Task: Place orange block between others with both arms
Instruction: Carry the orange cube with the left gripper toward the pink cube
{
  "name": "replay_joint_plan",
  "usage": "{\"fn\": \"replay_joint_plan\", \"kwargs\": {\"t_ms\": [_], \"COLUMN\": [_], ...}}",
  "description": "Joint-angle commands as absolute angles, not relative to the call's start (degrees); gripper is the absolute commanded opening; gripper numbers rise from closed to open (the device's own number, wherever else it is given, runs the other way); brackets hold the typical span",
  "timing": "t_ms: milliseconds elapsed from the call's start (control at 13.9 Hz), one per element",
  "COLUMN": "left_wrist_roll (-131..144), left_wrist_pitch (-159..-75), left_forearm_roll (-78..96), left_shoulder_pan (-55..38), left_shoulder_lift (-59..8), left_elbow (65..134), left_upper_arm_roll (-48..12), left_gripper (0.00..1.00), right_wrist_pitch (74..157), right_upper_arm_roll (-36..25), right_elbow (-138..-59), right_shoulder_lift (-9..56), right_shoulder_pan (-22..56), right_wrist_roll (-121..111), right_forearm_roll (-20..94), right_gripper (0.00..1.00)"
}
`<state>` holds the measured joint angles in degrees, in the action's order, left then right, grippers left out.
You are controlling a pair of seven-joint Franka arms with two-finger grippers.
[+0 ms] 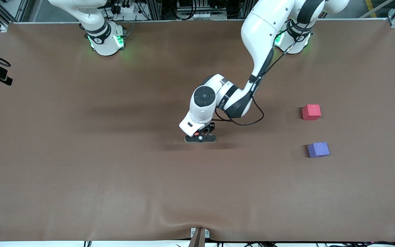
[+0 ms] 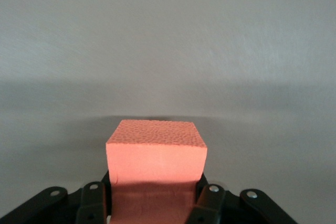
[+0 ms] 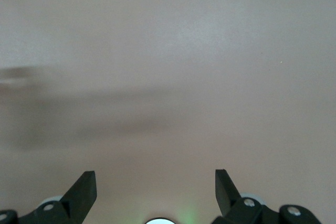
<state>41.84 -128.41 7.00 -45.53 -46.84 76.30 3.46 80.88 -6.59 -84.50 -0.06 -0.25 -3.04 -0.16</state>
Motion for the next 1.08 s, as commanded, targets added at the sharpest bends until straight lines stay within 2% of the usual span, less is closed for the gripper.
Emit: {"fn": "replay_joint_plan", "kwargs": {"t_ms": [0, 72, 721, 1010], "left_wrist_roll": [41.48, 41.22, 27.9, 18.41], "left_wrist_pitch": [-126.74, -126.74, -128.14, -128.14], "left_forearm_roll": [6.94, 6.94, 2.37, 2.28], "left_shoulder_pan": [-42.98, -41.76, -23.58, -15.23], "left_shoulder_lift": [-40.45, -38.43, -20.76, -16.62], "left_elbow": [82.33, 84.96, 107.11, 113.45], "left_upper_arm_roll": [3.43, 3.43, 3.25, 3.25], "left_gripper": [0.28, 0.33, 0.36, 0.36], "right_wrist_pitch": [79.02, 78.67, 78.84, 78.58], "right_upper_arm_roll": [-5.89, -5.89, -5.89, -5.8], "right_elbow": [-83.06, -83.06, -82.44, -82.27], "right_shoulder_lift": [-0.7, -0.62, -0.26, -0.18], "right_shoulder_pan": [-1.14, -1.14, -1.32, -1.05], "right_wrist_roll": [-2.81, -2.81, -2.29, -2.37], "right_forearm_roll": [-1.06, -0.62, 1.23, 1.23], "right_gripper": [1.0, 1.0, 1.0, 1.0]}}
